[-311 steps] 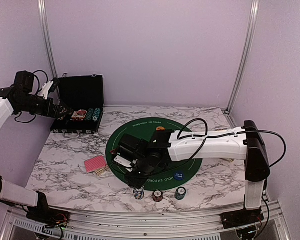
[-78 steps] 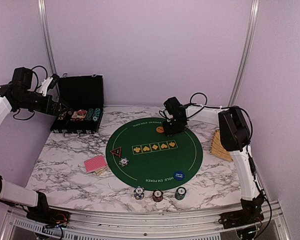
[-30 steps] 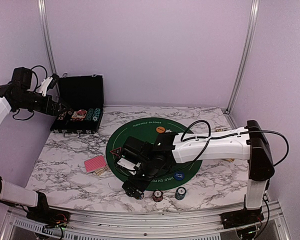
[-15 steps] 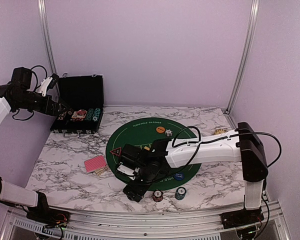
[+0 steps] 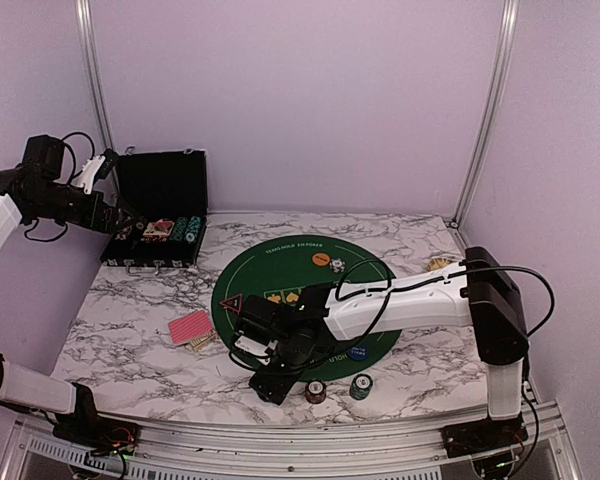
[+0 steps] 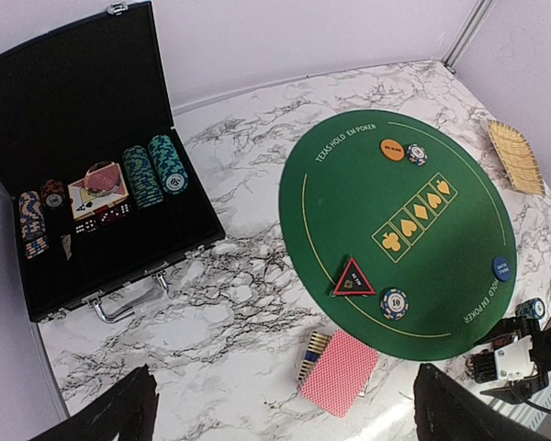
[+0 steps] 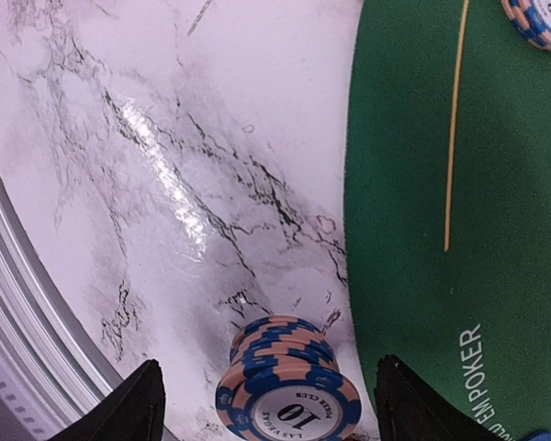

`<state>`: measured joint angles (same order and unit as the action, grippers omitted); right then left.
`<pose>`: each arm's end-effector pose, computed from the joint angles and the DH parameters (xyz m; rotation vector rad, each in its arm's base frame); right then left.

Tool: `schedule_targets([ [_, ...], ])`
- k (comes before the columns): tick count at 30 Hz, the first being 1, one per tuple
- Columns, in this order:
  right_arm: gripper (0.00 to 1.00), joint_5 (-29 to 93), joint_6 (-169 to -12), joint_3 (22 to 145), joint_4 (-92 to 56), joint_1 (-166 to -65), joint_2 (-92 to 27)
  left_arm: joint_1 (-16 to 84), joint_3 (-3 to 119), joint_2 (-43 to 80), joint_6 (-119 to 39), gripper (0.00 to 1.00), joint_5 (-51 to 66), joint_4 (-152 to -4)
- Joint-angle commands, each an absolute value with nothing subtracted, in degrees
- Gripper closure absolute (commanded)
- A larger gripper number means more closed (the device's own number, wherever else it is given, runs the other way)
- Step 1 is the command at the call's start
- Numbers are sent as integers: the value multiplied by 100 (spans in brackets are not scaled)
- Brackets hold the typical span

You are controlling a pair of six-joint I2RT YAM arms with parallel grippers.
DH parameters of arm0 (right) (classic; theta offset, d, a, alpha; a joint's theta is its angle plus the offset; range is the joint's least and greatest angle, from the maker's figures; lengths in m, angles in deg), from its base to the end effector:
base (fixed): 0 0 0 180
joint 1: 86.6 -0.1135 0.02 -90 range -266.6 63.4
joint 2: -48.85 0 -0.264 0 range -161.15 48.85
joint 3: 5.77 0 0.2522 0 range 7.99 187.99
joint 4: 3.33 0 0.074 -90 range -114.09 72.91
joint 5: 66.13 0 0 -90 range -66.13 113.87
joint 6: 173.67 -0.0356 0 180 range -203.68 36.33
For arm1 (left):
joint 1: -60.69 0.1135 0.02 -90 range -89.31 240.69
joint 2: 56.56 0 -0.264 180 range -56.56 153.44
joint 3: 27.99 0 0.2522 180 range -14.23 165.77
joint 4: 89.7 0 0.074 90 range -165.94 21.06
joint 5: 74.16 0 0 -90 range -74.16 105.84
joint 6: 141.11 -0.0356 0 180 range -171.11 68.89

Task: Distribute texas hold em gaming equipment
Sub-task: Pick up the pile of poker chips from the pile of poker chips.

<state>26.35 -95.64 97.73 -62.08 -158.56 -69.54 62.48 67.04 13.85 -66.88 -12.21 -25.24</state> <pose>0.1286 0.3999 0.1758 -1.4777 2.5416 0.3299 0.2421 -0.0092 0.3997 0.5189 2.1353 -0.3829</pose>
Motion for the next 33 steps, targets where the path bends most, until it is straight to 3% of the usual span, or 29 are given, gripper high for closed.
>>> schedule_targets([
  [1,26,2616,-9558,9751,-6071,-15882,-7041,6230,6847,1267,-6763,1,-1303,-2399],
  [10,33,2617,-9552,9654,-6007,-15818,-7035,6230,6865,1246,-6779,1,-1289,-2390],
  [33,71,2642,-9585,9860,-6156,-15815,-6920,6227,6795,1241,-6825,1,-1323,-2375],
])
